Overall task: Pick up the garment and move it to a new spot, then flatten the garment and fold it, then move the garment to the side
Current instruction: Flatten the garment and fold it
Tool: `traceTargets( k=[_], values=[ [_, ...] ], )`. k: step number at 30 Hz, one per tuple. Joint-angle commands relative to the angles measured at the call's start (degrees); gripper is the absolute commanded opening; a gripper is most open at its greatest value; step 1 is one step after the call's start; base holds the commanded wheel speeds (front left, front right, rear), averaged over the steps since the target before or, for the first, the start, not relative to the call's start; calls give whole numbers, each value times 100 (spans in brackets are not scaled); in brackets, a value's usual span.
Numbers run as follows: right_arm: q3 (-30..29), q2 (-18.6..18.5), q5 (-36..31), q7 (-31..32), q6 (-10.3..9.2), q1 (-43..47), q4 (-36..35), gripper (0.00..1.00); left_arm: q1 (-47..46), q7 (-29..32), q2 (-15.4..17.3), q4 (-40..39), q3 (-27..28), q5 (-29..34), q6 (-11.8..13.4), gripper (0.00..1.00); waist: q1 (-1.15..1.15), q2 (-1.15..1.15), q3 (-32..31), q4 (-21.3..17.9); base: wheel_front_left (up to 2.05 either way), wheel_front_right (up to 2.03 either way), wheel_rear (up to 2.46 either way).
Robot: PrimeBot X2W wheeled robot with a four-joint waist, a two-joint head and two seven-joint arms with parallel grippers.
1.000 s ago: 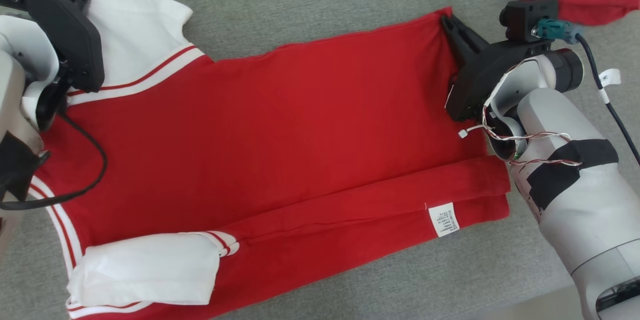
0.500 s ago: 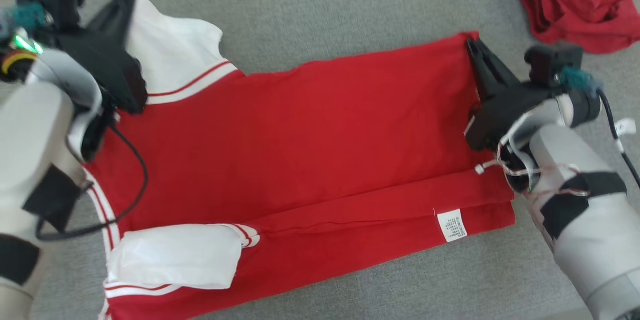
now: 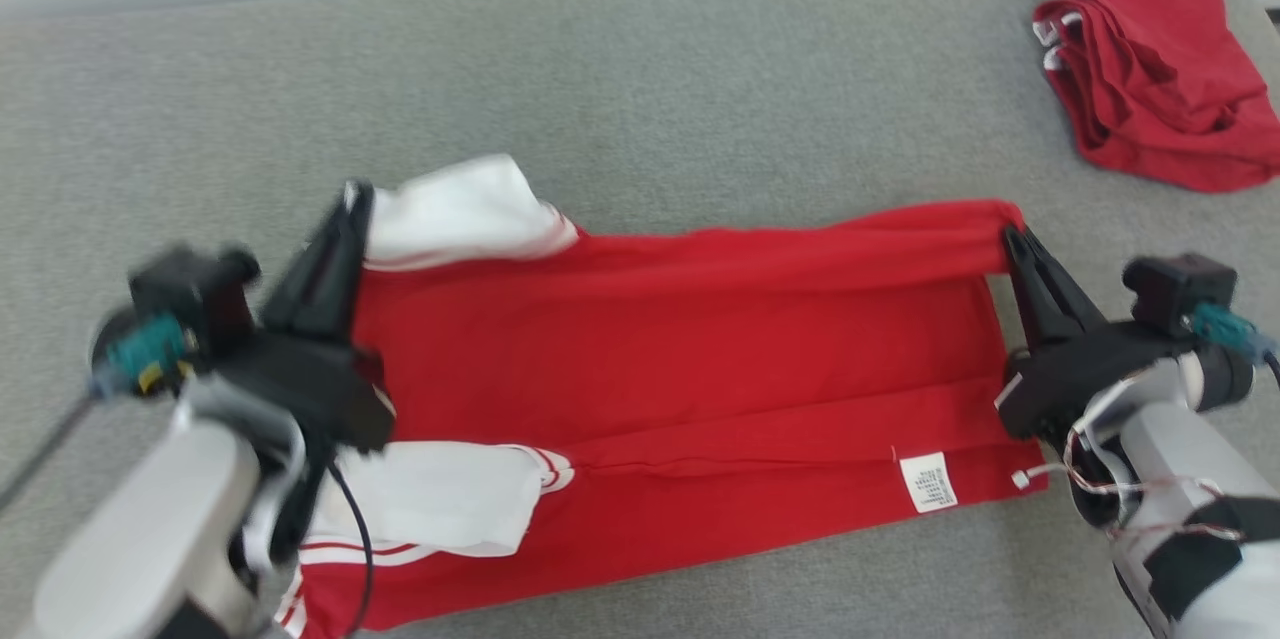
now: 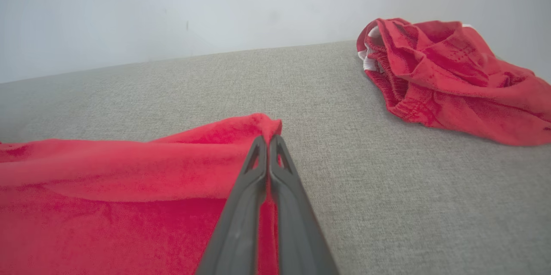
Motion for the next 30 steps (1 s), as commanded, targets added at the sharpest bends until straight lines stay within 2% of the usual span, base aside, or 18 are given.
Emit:
traceTargets(
  k=[1, 6, 12, 21, 22, 23, 24, 25, 30],
  values=[
    [-42, -37, 46, -39, -16, 126, -50, 0, 196, -48, 45, -139, 1, 9, 77, 0, 2, 1, -148, 154, 0, 0, 0],
    [-333, -96, 79, -46, -16, 617, -387, 0, 1030, -181, 88, -918, 91, -78, 530, 0, 2, 1, -279, 280, 0, 0, 0],
    [-697, -98, 36, -47, -16, 1233, -752, 0, 1803, -283, -26, -1357, 139, -231, 781, 0, 2, 1, -401, 401, 0, 0, 0],
    [-1233, -24, -59, 106, -16, 1952, -1103, 0, 2633, -361, -362, -1332, 236, -251, 802, 0, 2, 1, -566, 487, 0, 0, 0],
    [-1275, -4, -89, 139, -16, 2003, -1141, 14, 2671, -364, -373, -1278, 224, -205, 803, 0, 2, 1, -582, 495, 0, 0, 0],
    [-1298, 18, -112, 178, -16, 2044, -1181, 72, 2674, -367, -360, -1242, 219, -99, 820, 19, 2, 1, -602, 500, 0, 0, 0],
    [-1329, 33, -117, 223, -16, 2085, -1215, 100, 2682, -372, -397, -1215, 243, -56, 831, 78, 2, 1, -617, 507, 0, 0, 0],
    [-1362, 33, -144, 253, -16, 2119, -1260, 100, 2694, -375, -469, -1208, 321, -44, 825, 100, 2, 1, -633, 517, 0, 0, 0],
    [-1465, 64, -240, 284, -16, 2198, -1525, 100, 2744, -369, -614, -1277, 687, 327, 823, 100, 2, 1, -696, 532, 0, 0, 0]
  ],
)
